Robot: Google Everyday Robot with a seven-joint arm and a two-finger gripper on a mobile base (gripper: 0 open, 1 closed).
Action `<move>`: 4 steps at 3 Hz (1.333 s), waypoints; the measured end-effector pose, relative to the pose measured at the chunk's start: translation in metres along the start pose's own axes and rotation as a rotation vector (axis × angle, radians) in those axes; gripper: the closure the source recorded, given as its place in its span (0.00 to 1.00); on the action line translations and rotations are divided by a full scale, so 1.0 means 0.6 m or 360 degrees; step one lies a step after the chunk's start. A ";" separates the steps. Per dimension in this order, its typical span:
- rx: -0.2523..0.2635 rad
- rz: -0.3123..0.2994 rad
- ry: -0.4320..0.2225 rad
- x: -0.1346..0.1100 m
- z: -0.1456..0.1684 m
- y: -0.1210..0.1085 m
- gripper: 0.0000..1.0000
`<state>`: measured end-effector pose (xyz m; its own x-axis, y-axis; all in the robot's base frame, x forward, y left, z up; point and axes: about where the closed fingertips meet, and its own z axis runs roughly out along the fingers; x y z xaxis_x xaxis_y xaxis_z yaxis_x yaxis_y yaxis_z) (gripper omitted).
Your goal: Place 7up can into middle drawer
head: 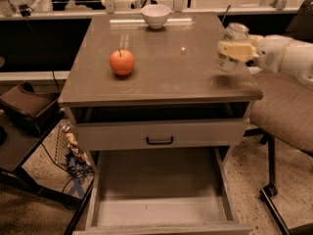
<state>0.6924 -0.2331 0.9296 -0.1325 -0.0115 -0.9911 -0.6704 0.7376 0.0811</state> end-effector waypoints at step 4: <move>0.0163 0.0337 0.0142 0.102 -0.391 0.085 1.00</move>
Offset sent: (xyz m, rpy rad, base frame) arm -0.3244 -0.2428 -0.0585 0.1284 0.3184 -0.2908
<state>0.4788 -0.3546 0.8979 -0.3294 0.0943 -0.9395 -0.5440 0.7943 0.2705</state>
